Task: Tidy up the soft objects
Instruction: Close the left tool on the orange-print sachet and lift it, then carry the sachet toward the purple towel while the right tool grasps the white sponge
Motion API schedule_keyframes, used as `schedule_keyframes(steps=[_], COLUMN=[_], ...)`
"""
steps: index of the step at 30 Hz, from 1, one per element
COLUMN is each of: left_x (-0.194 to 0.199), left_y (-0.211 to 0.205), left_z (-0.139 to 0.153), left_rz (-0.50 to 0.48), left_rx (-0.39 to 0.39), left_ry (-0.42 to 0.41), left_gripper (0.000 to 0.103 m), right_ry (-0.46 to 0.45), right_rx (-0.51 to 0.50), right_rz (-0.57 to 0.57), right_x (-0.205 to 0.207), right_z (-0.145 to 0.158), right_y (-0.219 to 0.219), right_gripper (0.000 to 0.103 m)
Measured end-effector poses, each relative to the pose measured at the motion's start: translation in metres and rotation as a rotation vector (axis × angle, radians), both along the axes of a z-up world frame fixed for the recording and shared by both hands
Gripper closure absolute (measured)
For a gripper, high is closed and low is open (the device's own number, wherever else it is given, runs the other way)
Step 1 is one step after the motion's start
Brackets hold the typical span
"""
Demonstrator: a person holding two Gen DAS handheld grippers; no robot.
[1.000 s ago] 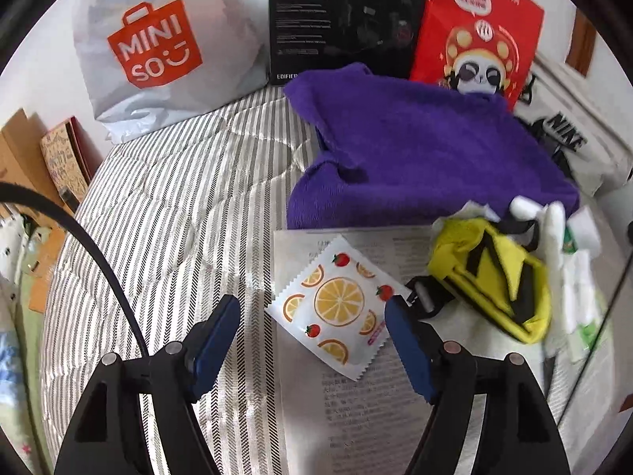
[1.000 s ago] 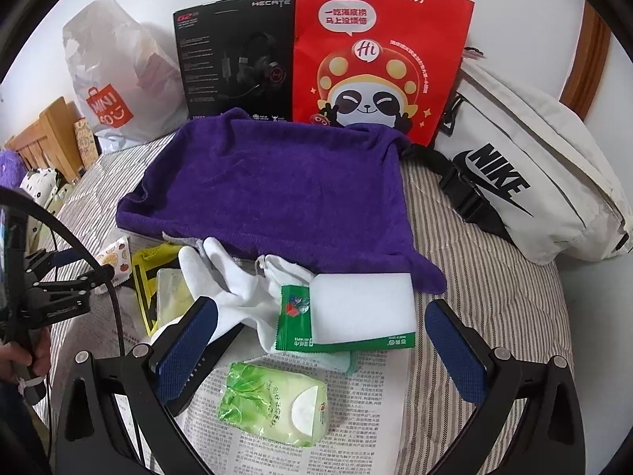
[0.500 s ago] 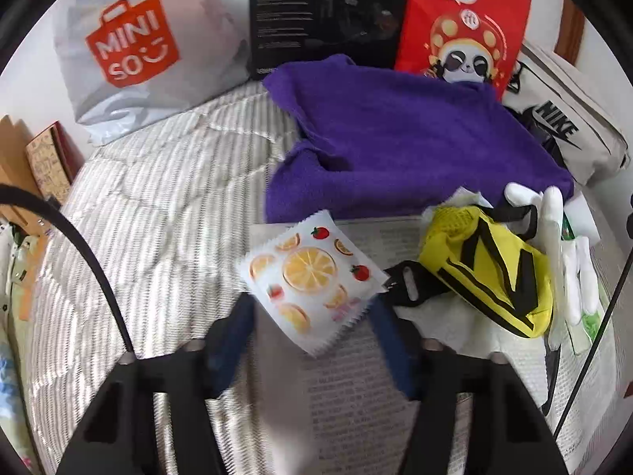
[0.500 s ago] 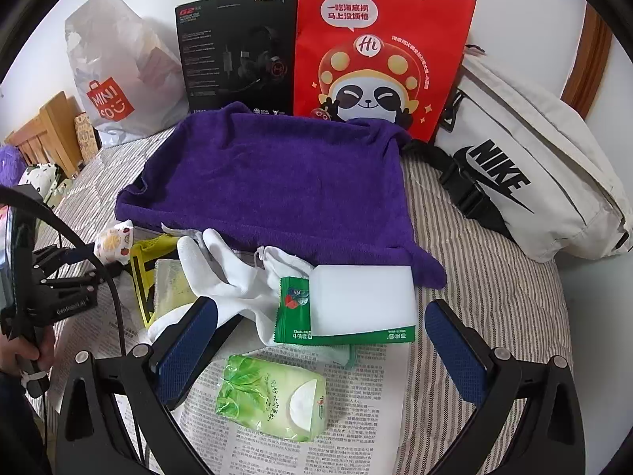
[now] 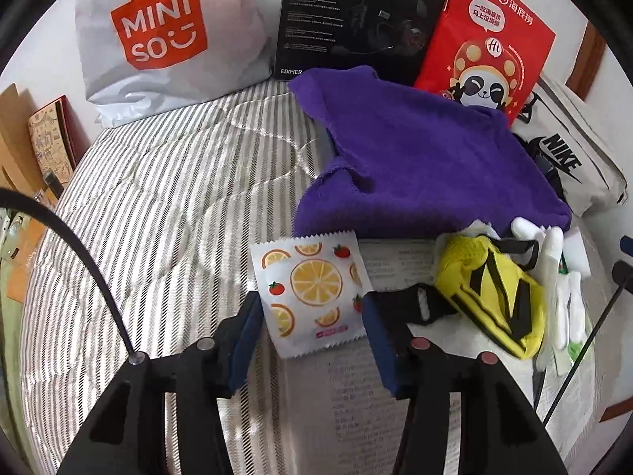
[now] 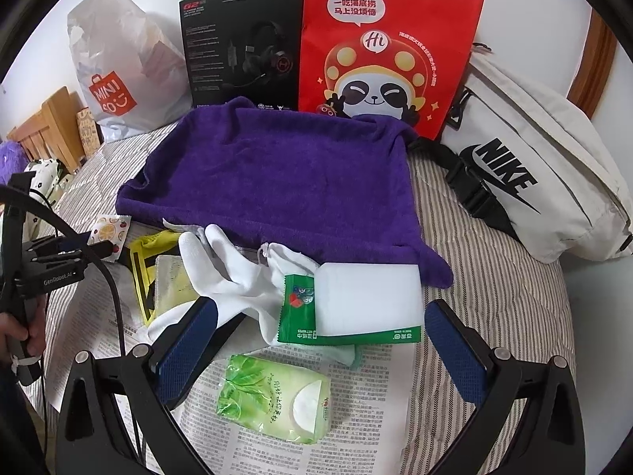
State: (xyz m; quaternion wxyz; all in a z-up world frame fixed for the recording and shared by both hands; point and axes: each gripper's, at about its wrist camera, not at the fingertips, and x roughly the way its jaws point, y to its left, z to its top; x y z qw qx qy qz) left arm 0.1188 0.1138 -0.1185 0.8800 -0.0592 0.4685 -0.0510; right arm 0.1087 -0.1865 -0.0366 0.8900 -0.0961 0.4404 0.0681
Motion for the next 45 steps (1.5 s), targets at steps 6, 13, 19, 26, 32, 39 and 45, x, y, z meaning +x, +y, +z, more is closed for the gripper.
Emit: schedule_keyframes(steps=[6,13,19,26,32,39,45], left_x=[0.005,0.002,0.004,0.018,0.021,0.017,0.014], left_y=[-0.008,-0.026,-0.037,-0.049,-0.039,-0.031,-0.034], left_z=[0.005,0.016,0.023,0.006,0.007,0.009,0.013], left_rz=[0.003,-0.035,-0.079,-0.096,-0.066,-0.047,-0.051], left_rx=[-0.031,0.007,-0.018,-0.048,-0.107,-0.106,-0.086], left_ry=[-0.015,-0.043,-0.057,-0.013,-0.017,-0.023,-0.028], left_gripper=[0.053,0.06,0.08,0.091,0.098,0.098,0.098], right_ry=[0.001,0.01,0.013,0.02,0.013,-0.003,-0.018], right_rx=[0.012,0.018,0.021,0.018,0.012,0.012,0.008], right_rz=[-0.013,-0.027,-0.025,-0.032,-0.049,-0.081,-0.11], right_x=[0.001,0.003,0.004,0.005,0.004,0.001,-0.003], right_z=[0.001,-0.001,-0.001,-0.002,-0.001,0.002,0.004], right_y=[-0.006,-0.012,-0.013,-0.016,-0.022,-0.035,-0.046], right_gripper=[0.0,0.0,0.0,0.0,0.0,0.0,0.0])
